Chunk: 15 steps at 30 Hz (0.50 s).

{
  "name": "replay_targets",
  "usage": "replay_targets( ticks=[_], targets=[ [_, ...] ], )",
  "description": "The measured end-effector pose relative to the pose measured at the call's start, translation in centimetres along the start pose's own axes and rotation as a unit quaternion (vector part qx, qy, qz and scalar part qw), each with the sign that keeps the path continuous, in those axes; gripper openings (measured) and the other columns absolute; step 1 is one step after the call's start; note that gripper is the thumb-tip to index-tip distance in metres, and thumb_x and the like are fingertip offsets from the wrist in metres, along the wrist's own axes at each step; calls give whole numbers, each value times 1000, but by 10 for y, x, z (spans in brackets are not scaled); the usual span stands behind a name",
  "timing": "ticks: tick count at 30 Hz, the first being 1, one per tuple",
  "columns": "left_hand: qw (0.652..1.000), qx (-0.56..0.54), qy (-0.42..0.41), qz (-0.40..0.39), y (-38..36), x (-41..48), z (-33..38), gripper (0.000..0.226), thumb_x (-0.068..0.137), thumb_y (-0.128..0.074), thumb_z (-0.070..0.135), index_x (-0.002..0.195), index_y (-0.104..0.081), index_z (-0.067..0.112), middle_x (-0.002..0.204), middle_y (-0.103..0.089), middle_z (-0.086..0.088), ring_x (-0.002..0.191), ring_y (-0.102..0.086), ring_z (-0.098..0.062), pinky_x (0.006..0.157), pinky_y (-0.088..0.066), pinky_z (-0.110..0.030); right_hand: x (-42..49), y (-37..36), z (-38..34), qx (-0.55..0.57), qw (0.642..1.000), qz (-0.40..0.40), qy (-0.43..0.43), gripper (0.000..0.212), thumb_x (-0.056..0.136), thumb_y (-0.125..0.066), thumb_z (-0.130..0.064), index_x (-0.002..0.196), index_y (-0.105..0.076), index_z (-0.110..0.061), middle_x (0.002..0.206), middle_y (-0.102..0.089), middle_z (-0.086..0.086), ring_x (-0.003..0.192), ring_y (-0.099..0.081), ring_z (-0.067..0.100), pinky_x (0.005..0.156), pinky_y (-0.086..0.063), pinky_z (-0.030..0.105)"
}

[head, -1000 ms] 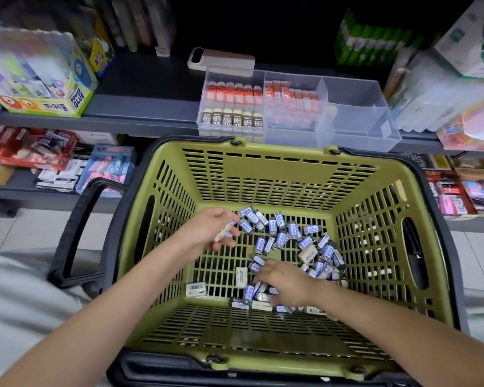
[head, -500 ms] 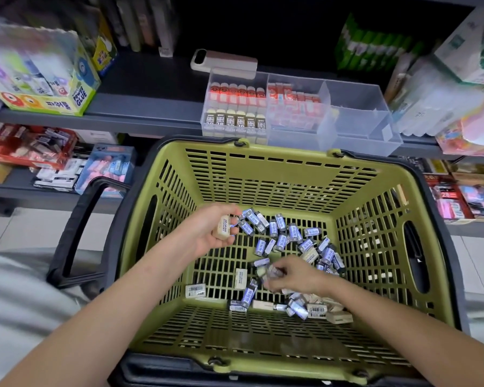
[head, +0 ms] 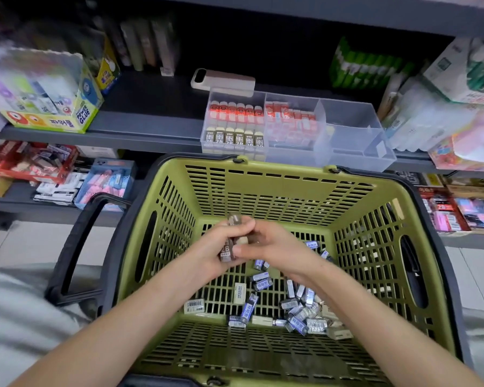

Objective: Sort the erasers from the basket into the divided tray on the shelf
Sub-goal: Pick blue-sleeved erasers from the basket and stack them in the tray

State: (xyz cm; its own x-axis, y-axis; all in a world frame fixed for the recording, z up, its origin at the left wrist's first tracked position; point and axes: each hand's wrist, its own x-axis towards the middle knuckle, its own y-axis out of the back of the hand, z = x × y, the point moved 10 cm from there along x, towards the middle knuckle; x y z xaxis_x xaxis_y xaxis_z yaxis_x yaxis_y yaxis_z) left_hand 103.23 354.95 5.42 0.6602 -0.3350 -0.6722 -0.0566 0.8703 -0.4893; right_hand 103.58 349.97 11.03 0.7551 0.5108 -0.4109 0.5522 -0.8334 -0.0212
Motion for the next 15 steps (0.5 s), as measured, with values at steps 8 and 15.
replay_targets(
  ticks=[8, 15],
  targets=[
    [988, -139, -30, 58, 19, -6, 26, 32, 62, -68, -1, 92, -61, 4, 77, -74, -14, 71, -72, -24, 46, -54, -25, -2, 64, 21, -153, 968, 199, 25, 8, 89, -61, -18, 86, -69, -16, 75, -71, 3, 59, -64, 13, 58, -52, 29],
    [991, -101, -83, 32, 23, -13, 53, 42, 63, -70, 1, 101, -69, 18, 88, -64, -12, 57, -63, -13, 33, -35, -13, 36, -15, 151, -603, 790, -4, -111, 45, 84, -59, -51, 99, -54, -9, 94, -66, 11, 88, -63, 27, 61, -44, 30]
  ],
)
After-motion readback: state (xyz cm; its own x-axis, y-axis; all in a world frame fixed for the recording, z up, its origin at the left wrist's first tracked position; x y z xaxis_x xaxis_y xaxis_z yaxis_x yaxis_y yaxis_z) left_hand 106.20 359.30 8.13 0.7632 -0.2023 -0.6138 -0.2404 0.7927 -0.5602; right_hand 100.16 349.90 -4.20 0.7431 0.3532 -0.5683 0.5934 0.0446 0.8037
